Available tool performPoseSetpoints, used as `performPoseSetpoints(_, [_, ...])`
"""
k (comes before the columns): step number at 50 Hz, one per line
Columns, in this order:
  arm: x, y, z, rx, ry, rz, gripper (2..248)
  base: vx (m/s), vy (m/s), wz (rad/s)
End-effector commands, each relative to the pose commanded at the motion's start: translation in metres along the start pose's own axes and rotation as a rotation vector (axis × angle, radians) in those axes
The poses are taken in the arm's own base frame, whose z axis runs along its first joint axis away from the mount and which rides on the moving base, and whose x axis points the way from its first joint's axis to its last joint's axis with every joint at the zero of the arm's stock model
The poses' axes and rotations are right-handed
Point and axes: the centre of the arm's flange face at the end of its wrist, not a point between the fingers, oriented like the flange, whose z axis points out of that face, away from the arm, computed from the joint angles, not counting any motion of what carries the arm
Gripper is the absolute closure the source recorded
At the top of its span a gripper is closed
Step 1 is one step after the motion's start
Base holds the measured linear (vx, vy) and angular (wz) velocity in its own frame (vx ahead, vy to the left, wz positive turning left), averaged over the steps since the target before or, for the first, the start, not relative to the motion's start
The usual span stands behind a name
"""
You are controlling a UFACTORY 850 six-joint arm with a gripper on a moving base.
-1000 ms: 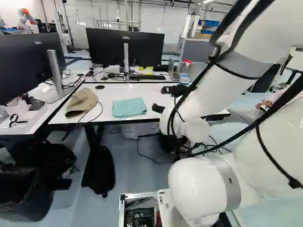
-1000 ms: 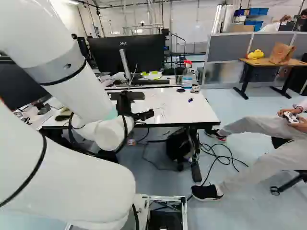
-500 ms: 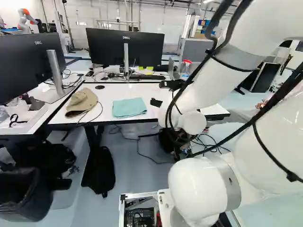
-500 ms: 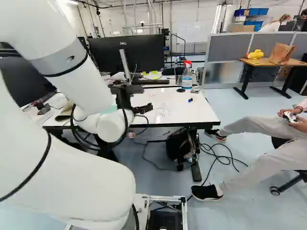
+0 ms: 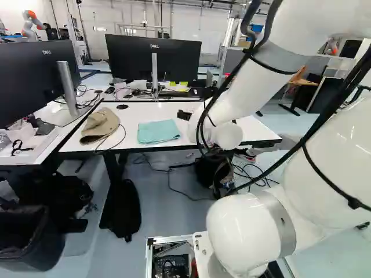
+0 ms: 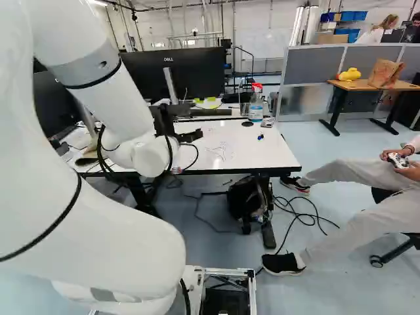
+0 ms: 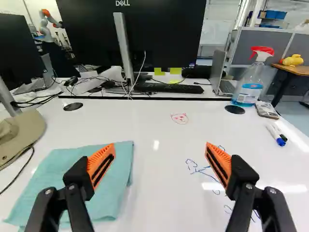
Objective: Clean the table with the green towel
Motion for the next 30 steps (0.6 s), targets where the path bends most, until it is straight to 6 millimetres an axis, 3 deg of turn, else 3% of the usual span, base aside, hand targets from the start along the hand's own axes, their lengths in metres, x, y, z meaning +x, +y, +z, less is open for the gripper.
performPoseSetpoints(30, [0.017,-0.037,0.035,0.094,0.008,-0.022,3,0.000,0.000,0.000])
